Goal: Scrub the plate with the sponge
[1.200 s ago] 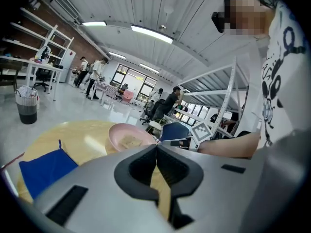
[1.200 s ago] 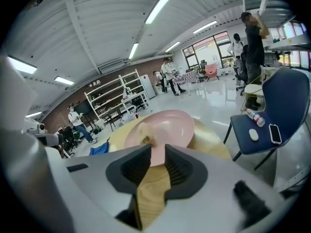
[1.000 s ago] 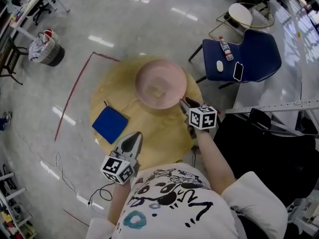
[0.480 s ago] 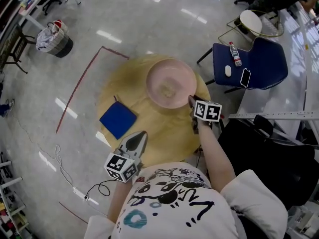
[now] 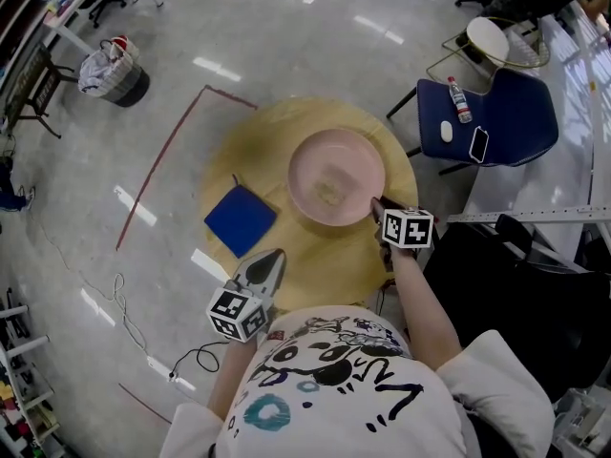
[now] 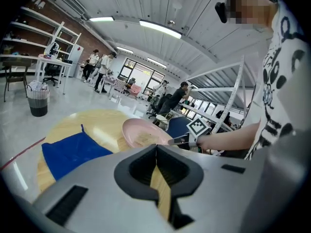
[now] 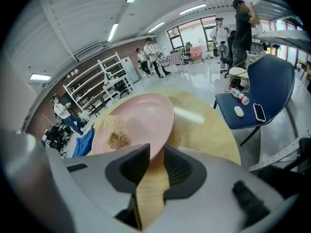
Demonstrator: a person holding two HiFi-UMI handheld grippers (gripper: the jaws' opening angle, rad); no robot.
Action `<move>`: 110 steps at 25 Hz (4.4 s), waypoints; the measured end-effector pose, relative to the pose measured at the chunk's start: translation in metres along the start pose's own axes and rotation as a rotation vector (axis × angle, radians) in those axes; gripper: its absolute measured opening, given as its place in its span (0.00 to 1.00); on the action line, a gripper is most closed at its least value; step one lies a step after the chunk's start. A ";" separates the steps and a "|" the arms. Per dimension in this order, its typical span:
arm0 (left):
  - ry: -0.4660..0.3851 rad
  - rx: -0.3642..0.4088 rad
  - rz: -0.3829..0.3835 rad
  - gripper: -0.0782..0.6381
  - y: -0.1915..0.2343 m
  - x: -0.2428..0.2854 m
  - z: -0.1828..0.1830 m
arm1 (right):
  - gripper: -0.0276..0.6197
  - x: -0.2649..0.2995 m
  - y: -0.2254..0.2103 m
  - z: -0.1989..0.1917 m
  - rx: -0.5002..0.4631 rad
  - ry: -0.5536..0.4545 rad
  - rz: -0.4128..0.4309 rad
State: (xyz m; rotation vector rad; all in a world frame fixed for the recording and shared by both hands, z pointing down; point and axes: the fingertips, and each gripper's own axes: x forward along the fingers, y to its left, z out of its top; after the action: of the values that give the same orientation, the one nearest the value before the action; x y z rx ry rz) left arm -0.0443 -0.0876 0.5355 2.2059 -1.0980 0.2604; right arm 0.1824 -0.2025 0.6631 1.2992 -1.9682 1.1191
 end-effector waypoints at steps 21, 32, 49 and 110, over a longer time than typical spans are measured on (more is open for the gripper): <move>0.185 -0.040 0.098 0.13 0.063 0.009 -0.066 | 0.19 -0.053 0.048 -0.112 -0.142 0.118 0.035; 0.249 -0.052 0.112 0.13 0.063 0.010 -0.083 | 0.20 -0.077 0.064 -0.104 -0.318 0.062 0.037; 0.304 -0.110 0.124 0.21 0.068 0.020 -0.100 | 0.26 -0.020 0.187 -0.124 -0.842 0.209 0.366; 0.196 -0.260 0.220 0.17 0.074 0.017 -0.097 | 0.13 -0.011 0.092 -0.043 -0.814 0.202 0.006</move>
State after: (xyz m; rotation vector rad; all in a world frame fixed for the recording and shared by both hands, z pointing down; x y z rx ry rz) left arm -0.0802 -0.0689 0.6520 1.7936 -1.1921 0.3958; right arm 0.1019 -0.1427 0.6449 0.7072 -1.9437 0.3344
